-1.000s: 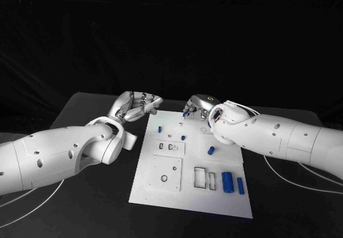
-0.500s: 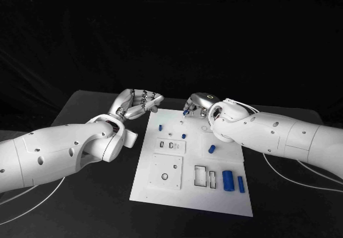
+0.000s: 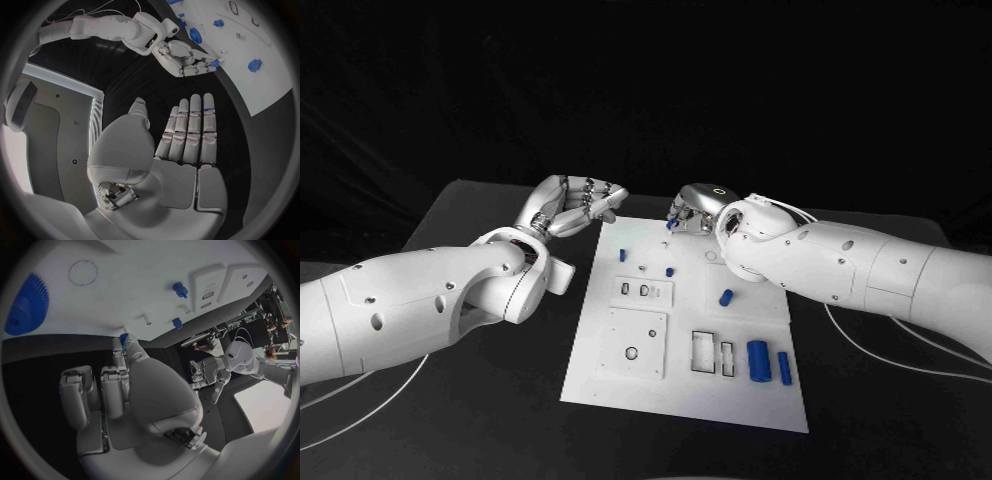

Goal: Assemble the parts on the task board

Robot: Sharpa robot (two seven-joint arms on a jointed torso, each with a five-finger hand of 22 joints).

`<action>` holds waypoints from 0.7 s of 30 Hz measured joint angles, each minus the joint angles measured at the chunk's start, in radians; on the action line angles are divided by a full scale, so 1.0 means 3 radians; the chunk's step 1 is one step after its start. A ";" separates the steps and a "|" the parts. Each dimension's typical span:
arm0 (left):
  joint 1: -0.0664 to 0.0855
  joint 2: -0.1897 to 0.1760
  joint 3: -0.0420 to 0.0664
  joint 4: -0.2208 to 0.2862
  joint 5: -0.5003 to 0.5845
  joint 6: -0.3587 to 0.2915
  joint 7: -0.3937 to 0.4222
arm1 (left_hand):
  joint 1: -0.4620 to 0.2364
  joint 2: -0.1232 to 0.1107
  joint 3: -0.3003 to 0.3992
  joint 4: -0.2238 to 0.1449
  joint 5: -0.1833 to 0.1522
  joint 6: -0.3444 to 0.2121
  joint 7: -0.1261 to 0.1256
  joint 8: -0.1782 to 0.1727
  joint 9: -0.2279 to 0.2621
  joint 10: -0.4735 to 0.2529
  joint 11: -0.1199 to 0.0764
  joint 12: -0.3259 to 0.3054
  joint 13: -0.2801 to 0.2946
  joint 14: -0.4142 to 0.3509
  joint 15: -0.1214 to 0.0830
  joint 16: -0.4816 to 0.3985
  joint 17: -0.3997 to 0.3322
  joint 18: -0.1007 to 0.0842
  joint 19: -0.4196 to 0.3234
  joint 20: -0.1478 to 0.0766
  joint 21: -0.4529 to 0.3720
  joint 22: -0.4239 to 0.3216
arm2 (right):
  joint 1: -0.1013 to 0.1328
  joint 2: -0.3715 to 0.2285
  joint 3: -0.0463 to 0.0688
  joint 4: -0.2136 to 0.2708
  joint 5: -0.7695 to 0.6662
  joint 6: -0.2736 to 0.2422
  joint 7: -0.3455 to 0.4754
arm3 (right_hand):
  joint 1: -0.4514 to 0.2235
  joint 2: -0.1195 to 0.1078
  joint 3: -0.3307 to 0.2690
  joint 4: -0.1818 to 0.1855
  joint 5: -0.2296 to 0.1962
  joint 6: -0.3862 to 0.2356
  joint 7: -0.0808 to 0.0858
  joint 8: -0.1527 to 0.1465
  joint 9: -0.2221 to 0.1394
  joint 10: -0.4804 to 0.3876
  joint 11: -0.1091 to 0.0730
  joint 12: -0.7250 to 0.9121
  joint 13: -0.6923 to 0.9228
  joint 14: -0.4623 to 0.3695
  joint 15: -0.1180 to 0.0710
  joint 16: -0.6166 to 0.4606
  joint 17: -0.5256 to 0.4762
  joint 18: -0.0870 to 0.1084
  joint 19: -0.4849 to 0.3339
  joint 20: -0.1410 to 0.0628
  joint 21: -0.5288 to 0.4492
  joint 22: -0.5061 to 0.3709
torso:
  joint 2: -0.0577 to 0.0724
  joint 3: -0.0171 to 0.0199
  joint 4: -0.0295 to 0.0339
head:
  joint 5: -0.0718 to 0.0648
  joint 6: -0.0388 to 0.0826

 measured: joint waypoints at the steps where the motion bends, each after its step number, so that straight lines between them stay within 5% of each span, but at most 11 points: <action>1: 0.0000 0.0000 0.0000 0.0000 0.0000 0.0000 0.0001 | 0.0000 0.0000 0.0000 0.0000 0.0000 0.0000 0.0000 0.0000 0.0001 0.0000 0.0000 0.0000 0.0000 0.0000 0.0000 0.0000 0.0000 0.0000 0.0000 0.0000 0.0000 0.0000 | 0.0000 0.0003 0.0001 -0.0004 0.0001 0.0004 -0.0001 | 0.0000 0.0000 0.0000 0.0000 0.0000 0.0000 0.0000 -0.0006 0.0000 0.0000 0.0000 0.0000 0.0000 0.0000 0.0000 0.0000 0.0000 0.0000 0.0000 0.0000 0.0000 0.0000 | 0.0000 -0.0001 0.0000 | 0.0000 -0.0002; 21: 0.0002 -0.0010 0.0000 -0.0007 0.0000 -0.0004 0.0007 | 0.0000 0.0000 0.0000 0.0000 0.0000 0.0000 0.0000 0.0000 0.0001 0.0000 0.0000 0.0000 0.0003 0.0000 0.0000 0.0000 -0.0003 0.0000 0.0000 0.0000 0.0000 -0.0004 | -0.0008 0.0011 0.0001 0.0019 0.0012 0.0116 -0.0061 | -0.0009 -0.0009 0.0000 0.0001 0.0009 0.0010 -0.0033 -0.0037 0.0015 0.0000 0.0000 -0.0002 -0.0005 0.0000 0.0000 0.0000 -0.0001 0.0000 0.0000 0.0000 0.0000 -0.0001 | -0.0008 -0.0006 0.0003 | -0.0006 -0.0021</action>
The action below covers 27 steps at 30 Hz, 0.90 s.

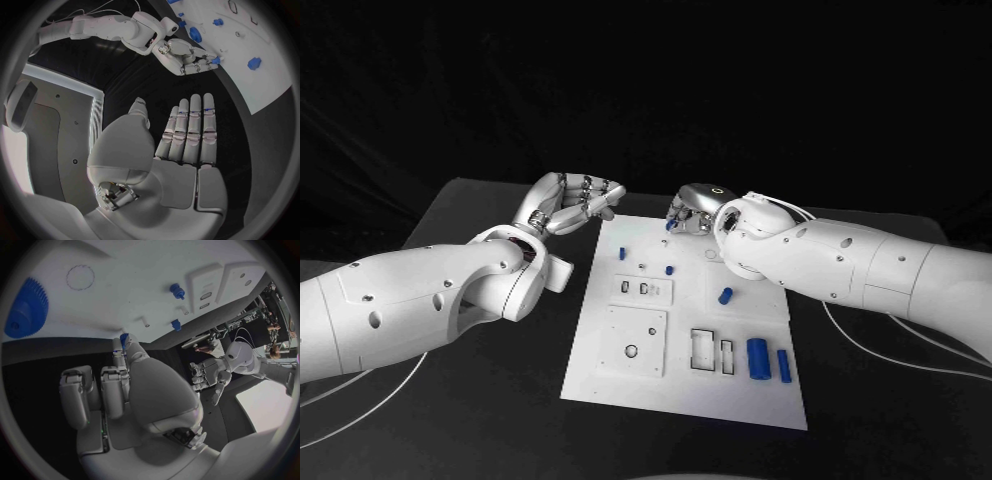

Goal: Assemble the parts on the task board

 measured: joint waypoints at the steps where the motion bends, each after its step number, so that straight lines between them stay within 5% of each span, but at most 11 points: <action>1: 0.0000 -0.0001 0.0000 -0.0002 0.0000 0.0000 0.0000 | 0.0000 0.0000 0.0000 0.0000 0.0000 0.0000 0.0000 0.0000 0.0000 0.0000 0.0000 0.0000 0.0000 0.0000 0.0000 0.0000 0.0000 0.0000 0.0000 0.0000 0.0000 0.0000 | -0.0003 0.0002 0.0000 0.0000 0.0001 0.0010 -0.0007 | 0.0000 0.0000 0.0004 0.0004 0.0000 0.0000 0.0000 0.0000 0.0000 0.0000 0.0000 -0.0006 -0.0001 0.0000 0.0000 0.0000 0.0000 0.0000 0.0000 0.0000 0.0000 0.0000 | 0.0000 0.0000 0.0000 | 0.0000 0.0000; 16: 0.0000 -0.0013 0.0000 -0.0006 0.0000 -0.0002 0.0000 | 0.0013 0.0013 0.0000 0.0000 0.0000 0.0000 0.0000 0.0000 0.0000 0.0000 0.0000 0.0000 -0.0001 0.0000 0.0000 0.0000 0.0000 0.0000 0.0000 0.0000 -0.0013 0.0000 | -0.0003 0.0014 0.0005 0.0003 0.0009 0.0072 -0.0061 | -0.0005 -0.0040 0.0031 0.0033 0.0000 -0.0040 0.0014 -0.0028 -0.0005 -0.0141 0.0020 -0.0022 0.0010 0.0000 0.0000 0.0000 -0.0001 0.0000 0.0000 0.0000 0.0000 0.0000 | -0.0001 -0.0001 -0.0001 | -0.0015 0.0012; 19: 0.0000 -0.0013 0.0000 -0.0006 0.0000 -0.0002 0.0000 | 0.0013 0.0013 0.0000 0.0000 0.0000 0.0000 0.0000 0.0000 0.0000 0.0000 0.0000 0.0000 -0.0001 0.0000 0.0000 0.0000 0.0000 0.0000 0.0000 0.0000 -0.0013 0.0000 | -0.0011 0.0015 0.0000 0.0008 0.0011 0.0099 -0.0079 | -0.0077 -0.0164 -0.0032 0.0091 0.0026 -0.0384 0.0065 -0.0116 -0.0035 -0.0381 0.0096 -0.0023 -0.0003 0.0000 0.0076 0.0000 -0.0001 0.0000 0.0000 0.0003 0.0000 -0.0001 | -0.0001 -0.0001 0.0000 | -0.0019 0.0009; 23: 0.0001 -0.0008 0.0000 -0.0012 0.0000 -0.0003 -0.0001 | 0.0013 0.0013 0.0000 0.0000 0.0000 0.0000 0.0000 0.0000 -0.0001 0.0000 0.0000 0.0000 -0.0001 0.0000 0.0000 0.0000 0.0000 0.0000 0.0000 0.0000 -0.0013 0.0000 | -0.0021 0.0008 -0.0004 0.0022 0.0020 0.0137 -0.0112 | -0.0264 -0.0362 -0.0178 0.0137 0.0010 -0.1430 0.0100 -0.0162 -0.0078 -0.0795 0.0215 -0.0023 0.0006 -0.0001 0.0167 0.0000 -0.0001 0.0000 0.0005 0.0114 0.0000 0.0001 | 0.0002 -0.0001 0.0002 | -0.0020 0.0006; 25: 0.0001 -0.0004 0.0000 -0.0017 0.0000 -0.0003 -0.0002 | 0.0013 0.0013 0.0000 0.0000 0.0000 0.0000 0.0000 0.0000 -0.0001 0.0000 0.0000 0.0000 -0.0001 0.0000 0.0000 0.0000 -0.0003 0.0000 0.0000 0.0000 -0.0013 -0.0004 | -0.0021 -0.0005 -0.0004 0.0032 0.0030 0.0137 -0.0121 | -0.0329 -0.0427 -0.0211 0.0170 0.0010 -0.1679 0.0116 -0.0161 -0.0084 -0.0905 0.0236 -0.0023 0.0006 -0.0002 0.0168 0.0000 -0.0001 0.0000 -0.0006 0.0127 0.0000 0.0002 | 0.0002 0.0000 0.0002 | -0.0018 0.0006; 27: 0.0001 0.0002 0.0000 -0.0025 0.0000 -0.0003 -0.0002 | 0.0013 0.0013 0.0000 0.0000 0.0000 0.0000 0.0000 0.0000 -0.0001 0.0000 0.0000 0.0000 -0.0001 0.0000 0.0000 0.0000 -0.0003 0.0000 0.0000 0.0000 -0.0013 -0.0003 | -0.0021 -0.0027 -0.0004 0.0052 0.0048 0.0124 -0.0122 | -0.0368 -0.0466 -0.0228 0.0188 0.0010 -0.1708 0.0140 -0.0161 -0.0080 -0.0967 0.0248 -0.0023 0.0010 -0.0001 0.0191 0.0000 -0.0001 0.0000 0.0006 0.0138 0.0000 0.0002 | 0.0000 0.0000 0.0002 | -0.0016 0.0007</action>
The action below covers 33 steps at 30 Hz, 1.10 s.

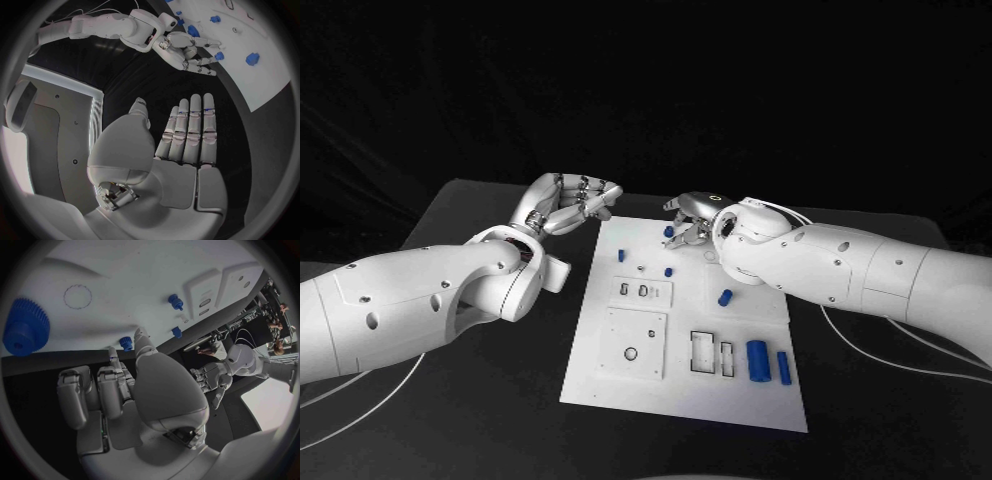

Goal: Assemble the parts on the task board

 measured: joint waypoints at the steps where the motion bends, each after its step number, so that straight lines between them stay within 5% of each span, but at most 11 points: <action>1: 0.0000 0.0007 0.0000 -0.0010 0.0000 0.0000 0.0000 | 0.0000 0.0000 0.0000 0.0000 0.0000 0.0000 0.0000 0.0000 0.0000 0.0000 0.0000 0.0000 0.0000 0.0000 0.0000 0.0000 0.0000 0.0000 0.0000 0.0000 0.0000 0.0000 | 0.0000 -0.0022 0.0000 0.0022 0.0020 -0.0022 0.0001 | -0.0016 -0.0010 0.0002 0.0010 0.0000 0.0028 0.0013 0.0000 0.0007 -0.0022 0.0001 0.0000 0.0003 0.0000 0.0000 0.0000 0.0000 0.0000 -0.0007 0.0007 0.0000 0.0000 | -0.0001 0.0000 0.0000 | 0.0000 0.0003; 9: 0.0000 0.0070 -0.0002 -0.0115 0.0000 0.0000 0.0001 | 0.0000 0.0000 0.0000 0.0000 0.0000 0.0000 0.0000 0.0000 0.0000 0.0000 0.0000 0.0000 0.0003 0.0000 0.0000 0.0000 0.0000 0.0000 0.0000 0.0000 0.0000 0.0000 | 0.0039 -0.0410 -0.0001 0.0452 0.0390 -0.0390 0.0134 | -0.0133 0.0075 0.0055 0.0111 0.0000 0.0513 0.0077 0.0105 0.0078 0.0131 -0.0034 0.0084 0.0033 0.0000 0.0000 0.0000 0.0000 0.0000 -0.0012 0.0012 0.0000 0.0000 | -0.0013 0.0007 -0.0002 | -0.0012 0.0031; 15: 0.0000 0.0111 -0.0003 -0.0188 0.0001 0.0001 0.0006 | 0.0000 0.0000 0.0000 0.0000 0.0000 0.0000 0.0000 0.0000 0.0000 0.0000 0.0000 0.0000 0.0002 0.0000 0.0000 0.0000 0.0000 0.0000 0.0000 0.0000 0.0000 0.0000 | 0.0144 -0.0890 -0.0001 0.0939 0.0815 -0.0669 0.0283 | -0.0212 0.0155 0.0037 0.0186 0.0000 0.0642 0.0104 0.0130 0.0085 0.0668 -0.0100 0.0322 0.0126 -0.0002 -0.0018 0.0000 0.0000 0.0000 -0.0012 0.0012 0.0000 -0.0001 | -0.0032 0.0013 -0.0013 | -0.0055 0.0037; 24: -0.0005 0.0170 -0.0004 -0.0269 0.0004 0.0005 0.0015 | 0.0000 0.0000 0.0000 0.0000 0.0000 0.0000 0.0000 0.0000 0.0002 0.0000 0.0000 0.0000 0.0002 0.0000 0.0000 0.0000 0.0001 0.0000 0.0000 0.0000 0.0001 -0.0003 | 0.0235 -0.1390 -0.0009 0.1331 0.1319 -0.0841 0.0434 | -0.0279 0.0148 -0.0045 0.0275 0.0000 0.0528 -0.0056 0.0048 0.0054 0.1074 -0.0279 0.0749 0.0403 0.0007 -0.0199 0.0000 -0.0001 0.0000 -0.0008 -0.0157 0.0000 -0.0001 | -0.0056 0.0019 -0.0040 | -0.0245 0.0038; 29: -0.0007 0.0187 -0.0004 -0.0284 0.0004 0.0008 0.0020 | 0.0000 0.0000 0.0000 0.0000 0.0000 0.0000 0.0000 0.0000 0.0002 0.0000 0.0000 0.0000 0.0002 0.0000 0.0000 0.0000 0.0001 0.0000 0.0000 0.0000 0.0001 -0.0002 | 0.0239 -0.1484 -0.0019 0.1350 0.1423 -0.0815 0.0452 | -0.0291 0.0163 -0.0097 0.0325 -0.0013 0.0398 -0.0128 0.0037 0.0045 0.0828 -0.0350 0.1386 0.0967 0.0001 -0.0228 -0.0046 -0.0001 0.0000 -0.0010 -0.0218 -0.0039 -0.0001 | -0.0061 0.0021 -0.0046 | -0.0335 0.0040; 31: -0.0009 0.0189 -0.0004 -0.0290 0.0004 0.0009 0.0021 | 0.0000 0.0000 0.0000 0.0000 0.0000 0.0000 0.0000 0.0000 0.0002 0.0000 0.0000 0.0000 0.0002 0.0000 0.0000 0.0000 0.0001 0.0000 0.0000 0.0000 0.0001 -0.0002 | 0.0239 -0.1503 -0.0023 0.1342 0.1457 -0.0778 0.0453 | -0.0340 0.0174 -0.0161 0.0350 0.0007 0.0283 -0.0179 0.0032 0.0036 0.0491 -0.0382 0.2495 0.2051 0.0005 -0.0255 -0.0087 -0.0001 0.0006 -0.0006 -0.0239 -0.0111 -0.0001 | -0.0063 0.0020 -0.0046 | -0.0360 0.0042; 33: -0.0009 0.0190 -0.0004 -0.0294 0.0005 0.0009 0.0022 | 0.0000 0.0000 0.0000 0.0000 0.0000 0.0000 0.0000 0.0000 0.0002 0.0000 0.0000 0.0000 0.0002 0.0000 0.0000 0.0000 -0.0002 0.0000 0.0000 0.0000 0.0002 -0.0002 | 0.0238 -0.1507 -0.0024 0.1323 0.1474 -0.0736 0.0453 | -0.0343 0.0171 -0.0191 0.0366 -0.0017 0.0231 -0.0214 0.0047 0.0039 0.0596 -0.0373 0.3559 0.3186 0.0000 -0.0250 -0.0118 -0.0001 0.0078 -0.0092 -0.0266 -0.0215 -0.0002 | -0.0064 0.0020 -0.0046 | -0.0374 0.0042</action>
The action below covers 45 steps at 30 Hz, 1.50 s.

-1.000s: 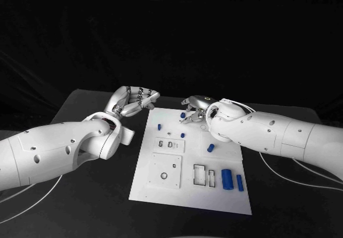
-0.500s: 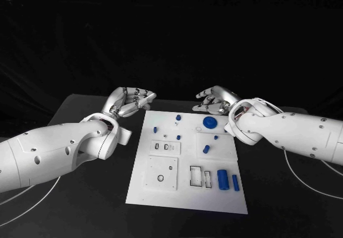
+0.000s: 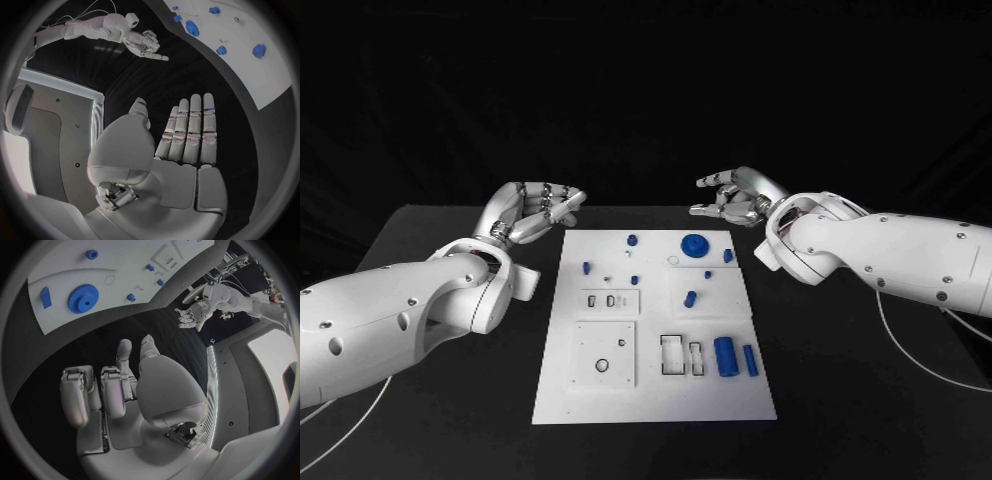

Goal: Assemble the parts on the task board

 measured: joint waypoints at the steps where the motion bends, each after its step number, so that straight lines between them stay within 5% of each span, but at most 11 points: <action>1: 0.0000 0.0000 0.0000 -0.0001 0.0000 0.0000 0.0001 | 0.0000 0.0000 0.0000 0.0000 0.0000 0.0000 0.0000 0.0000 0.0000 0.0000 0.0000 0.0000 0.0000 0.0000 0.0000 0.0000 -0.0001 0.0000 0.0000 0.0000 0.0000 0.0000 | -0.0001 0.0001 -0.0001 -0.0020 0.0006 0.0033 -0.0001 | 0.0000 0.0000 -0.0016 0.0016 -0.0006 -0.0059 -0.0017 0.0007 0.0001 0.0178 0.0005 0.0486 0.0519 0.0000 0.0000 -0.0015 0.0000 0.0010 -0.0137 0.0016 -0.0076 0.0000 | 0.0000 -0.0002 0.0000 | -0.0006 0.0000; 3: 0.0000 0.0000 0.0000 -0.0002 0.0000 0.0000 0.0001 | 0.0000 0.0000 0.0000 0.0000 0.0000 0.0000 0.0000 0.0000 0.0000 0.0000 0.0000 0.0000 0.0000 0.0000 0.0000 0.0000 -0.0001 0.0000 0.0000 0.0000 -0.0001 0.0000 | -0.0004 0.0011 -0.0005 -0.0064 0.0008 0.0085 -0.0007 | -0.0045 -0.0027 -0.0075 0.0033 0.0000 -0.0148 -0.0088 -0.0015 -0.0004 0.0649 0.0042 0.1075 0.0891 -0.0020 0.0041 -0.0015 0.0000 0.0079 -0.0479 0.0059 -0.0264 0.0000 | 0.0000 -0.0002 0.0000 | -0.0012 0.0000; 5: -0.0001 0.0000 0.0000 -0.0003 0.0001 0.0000 0.0002 | 0.0014 0.0014 0.0000 0.0000 0.0000 0.0000 0.0000 0.0000 0.0000 0.0000 0.0000 0.0000 0.0003 -0.0012 0.0012 0.0000 -0.0001 0.0000 0.0000 0.0000 -0.0016 -0.0003 | -0.0014 0.0038 -0.0007 -0.0126 0.0000 0.0143 -0.0016 | -0.0058 -0.0013 -0.0089 0.0042 0.0007 -0.0138 -0.0103 -0.0015 -0.0001 0.1246 0.0084 0.1385 0.0968 0.0003 0.0078 0.0089 0.0000 0.0079 -0.0582 0.0092 -0.0314 0.0000 | 0.0000 -0.0002 0.0000 | -0.0018 -0.0001; 7: -0.0001 0.0000 0.0000 -0.0003 0.0002 0.0001 0.0004 | 0.0014 0.0014 0.0000 0.0000 0.0000 0.0000 0.0000 0.0000 0.0000 0.0000 0.0000 0.0000 0.0003 -0.0012 0.0012 0.0000 -0.0001 0.0000 0.0000 0.0000 -0.0016 -0.0003 | -0.0029 0.0070 -0.0008 -0.0177 -0.0021 0.0182 -0.0024 | -0.0119 -0.0012 -0.0089 0.0042 0.0007 0.0070 -0.0088 0.0012 0.0029 0.1384 0.0110 0.1460 0.0971 0.0001 0.0120 0.0120 0.0000 0.0079 -0.0529 0.0129 -0.0272 0.0000 | 0.0000 -0.0004 0.0002 | -0.0020 -0.0004; 10: -0.0001 -0.0005 0.0000 -0.0002 0.0003 0.0001 0.0005 | 0.0014 0.0014 0.0000 0.0000 0.0000 0.0000 0.0000 0.0000 0.0000 0.0000 0.0000 0.0000 0.0003 -0.0012 0.0012 0.0000 -0.0001 0.0000 0.0000 0.0000 -0.0016 -0.0003 | -0.0054 0.0132 -0.0010 -0.0256 -0.0084 0.0226 -0.0043 | -0.0149 -0.0044 -0.0089 0.0042 0.0052 0.0415 -0.0025 0.0097 0.0088 0.1406 0.0132 0.1465 0.0971 -0.0005 0.0150 0.0121 0.0000 0.0072 -0.0214 0.0153 -0.0090 0.0000 | 0.0001 -0.0004 0.0006 | -0.0023 -0.0005; 12: -0.0001 -0.0009 0.0000 0.0001 0.0003 0.0001 0.0006 | 0.0014 0.0014 0.0000 0.0000 0.0000 0.0000 0.0000 0.0000 0.0000 0.0000 0.0000 0.0000 0.0003 -0.0012 0.0012 0.0000 -0.0001 0.0000 0.0000 0.0000 -0.0016 -0.0003 | -0.0068 0.0171 -0.0011 -0.0303 -0.0145 0.0240 -0.0058 | -0.0181 -0.0075 -0.0064 0.0019 0.0103 0.0546 0.0013 0.0137 0.0114 0.1406 0.0132 0.1465 0.0971 -0.0005 0.0150 0.0120 0.0000 -0.0017 0.0026 0.0169 0.0069 0.0000 | 0.0001 -0.0004 0.0006 | -0.0023 -0.0005; 15: -0.0001 -0.0018 0.0000 0.0009 0.0004 0.0001 0.0007 | 0.0014 0.0014 0.0000 0.0000 0.0000 0.0000 0.0000 0.0000 0.0000 0.0000 0.0000 0.0000 0.0003 -0.0012 0.0012 0.0000 0.0000 0.0000 0.0000 0.0000 -0.0015 -0.0003 | -0.0093 0.0237 -0.0011 -0.0387 -0.0305 0.0245 -0.0094 | -0.0221 -0.0115 0.0005 -0.0006 0.0233 0.0726 0.0059 0.0186 0.0151 0.1406 0.0132 0.1465 0.0971 -0.0005 0.0150 0.0120 0.0000 -0.0078 0.0070 0.0181 0.0214 -0.0001 | 0.0003 -0.0004 0.0006 | -0.0019 -0.0008; 20: -0.0001 -0.0034 0.0000 0.0019 0.0005 0.0001 0.0008 | 0.0014 0.0014 0.0000 0.0000 0.0000 0.0000 0.0000 0.0000 0.0000 0.0000 0.0000 0.0000 0.0002 -0.0012 0.0012 0.0000 0.0000 0.0000 0.0000 0.0000 -0.0015 -0.0003 | -0.0128 0.0337 -0.0011 -0.0520 -0.0670 0.0255 -0.0191 | -0.0258 -0.0155 0.0158 -0.0052 0.0314 0.0916 0.0097 0.0212 0.0186 0.1413 0.0081 0.1465 0.0970 -0.0005 0.0112 0.0120 0.0003 -0.0079 0.0082 0.0168 0.0219 -0.0001 | 0.0004 -0.0005 0.0006 | -0.0015 -0.0017; 38: -0.0001 -0.0068 0.0000 0.0045 0.0007 0.0000 0.0011 | 0.0014 0.0014 0.0000 0.0000 0.0000 0.0000 0.0000 0.0000 -0.0001 0.0000 0.0000 0.0000 0.0002 -0.0012 0.0012 0.0000 -0.0001 0.0000 0.0000 0.0000 -0.0015 -0.0003 | -0.0219 0.0558 -0.0009 -0.0794 -0.1463 0.0484 -0.0549 | -0.0182 -0.0336 0.0420 -0.0190 0.0305 0.0975 0.0092 0.0118 0.0175 0.1413 0.0081 0.1464 0.0970 0.0007 0.0076 0.0119 0.0002 -0.0079 0.0081 0.0121 0.0218 -0.0001 | 0.0002 -0.0002 0.0002 | -0.0007 -0.0054; 45: -0.0001 -0.0087 0.0000 0.0053 0.0008 0.0000 0.0011 | 0.0013 0.0014 0.0000 0.0000 0.0000 0.0000 0.0000 0.0000 -0.0001 0.0000 0.0000 0.0000 0.0005 -0.0012 0.0012 0.0000 -0.0004 0.0000 0.0000 0.0000 -0.0015 -0.0006 | -0.0234 0.0584 -0.0009 -0.0827 -0.1512 0.0554 -0.0604 | -0.0220 -0.0511 0.0568 -0.0197 0.0586 0.0999 0.0116 0.0096 0.0171 0.1413 0.0081 0.1464 0.0969 0.0007 0.0076 0.0118 0.0002 -0.0079 0.0081 0.0121 0.0218 0.0002 | 0.0002 -0.0002 0.0003 | -0.0001 -0.0070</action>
